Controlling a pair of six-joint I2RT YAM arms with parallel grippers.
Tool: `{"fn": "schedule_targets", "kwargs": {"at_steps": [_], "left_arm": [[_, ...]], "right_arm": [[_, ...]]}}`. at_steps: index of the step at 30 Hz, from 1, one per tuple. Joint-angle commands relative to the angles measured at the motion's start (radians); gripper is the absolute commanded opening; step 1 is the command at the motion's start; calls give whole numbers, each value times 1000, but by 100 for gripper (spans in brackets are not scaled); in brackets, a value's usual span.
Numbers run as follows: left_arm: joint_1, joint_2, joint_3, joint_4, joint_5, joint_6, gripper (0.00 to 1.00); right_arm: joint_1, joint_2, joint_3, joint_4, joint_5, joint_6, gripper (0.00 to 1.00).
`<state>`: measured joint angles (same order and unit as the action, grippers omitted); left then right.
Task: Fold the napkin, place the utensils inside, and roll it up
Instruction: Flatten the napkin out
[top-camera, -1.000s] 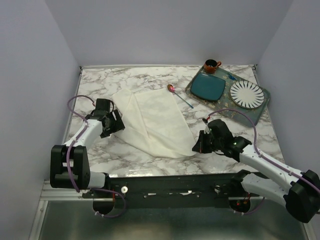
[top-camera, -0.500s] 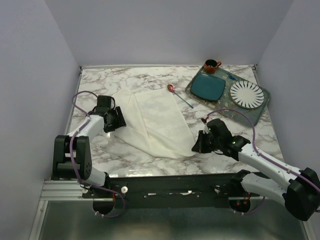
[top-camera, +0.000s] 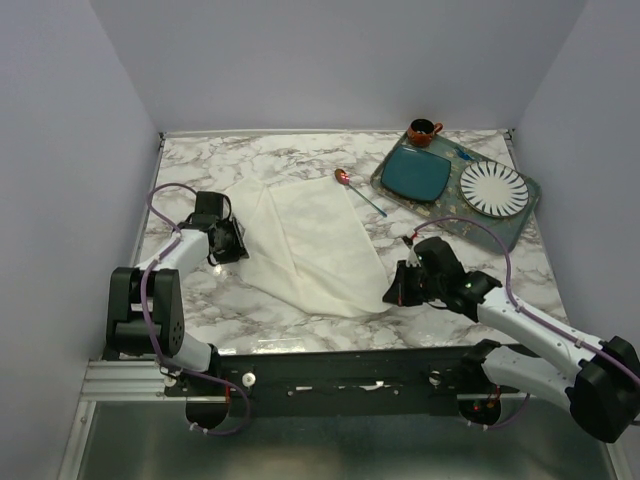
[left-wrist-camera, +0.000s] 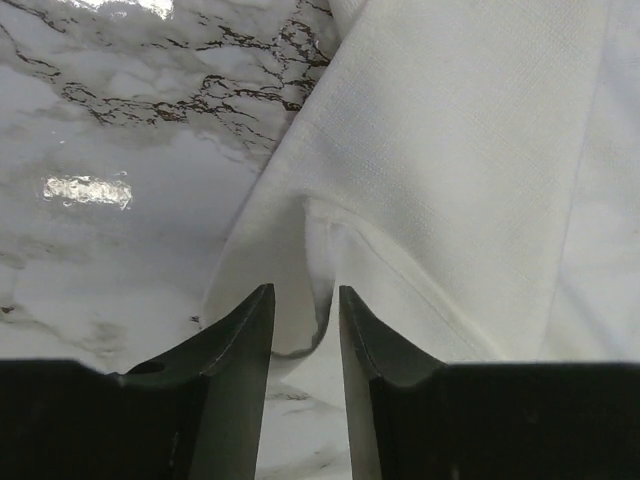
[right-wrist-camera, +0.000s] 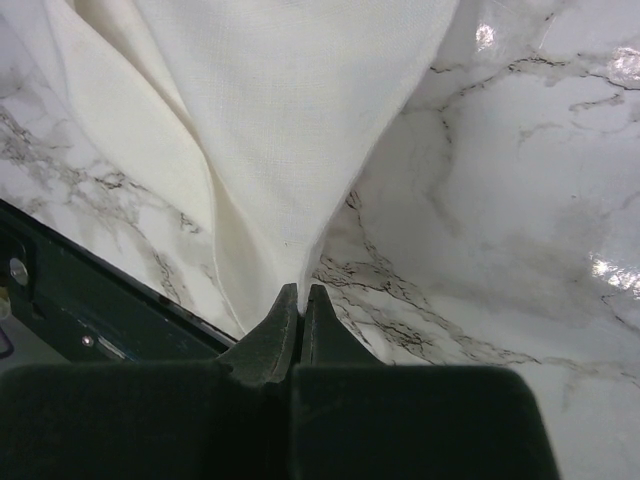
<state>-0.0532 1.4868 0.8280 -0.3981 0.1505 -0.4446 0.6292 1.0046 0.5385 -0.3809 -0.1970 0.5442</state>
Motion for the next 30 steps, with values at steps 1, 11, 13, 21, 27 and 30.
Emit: {"fn": "schedule_targets", "kwargs": {"at_steps": [1, 11, 13, 21, 27, 30], "left_arm": [[7, -63, 11, -53, 12, 12, 25], [10, -509, 200, -137, -175, -22, 0], [10, -632, 235, -110, -201, -49, 0], [12, -899, 399, 8, -243, -74, 0], [10, -984, 529, 42, -284, -40, 0], [10, -973, 578, -5, -351, -36, 0]], "right_arm": [[-2, -23, 57, 24, 5, -23, 1], [-3, -60, 369, -134, 64, -160, 1], [-2, -98, 438, -162, 61, -194, 0], [-2, -215, 774, -228, -44, -358, 1], [0, -251, 896, -167, -139, -314, 1], [-2, -175, 925, -138, -128, -251, 1]]}}
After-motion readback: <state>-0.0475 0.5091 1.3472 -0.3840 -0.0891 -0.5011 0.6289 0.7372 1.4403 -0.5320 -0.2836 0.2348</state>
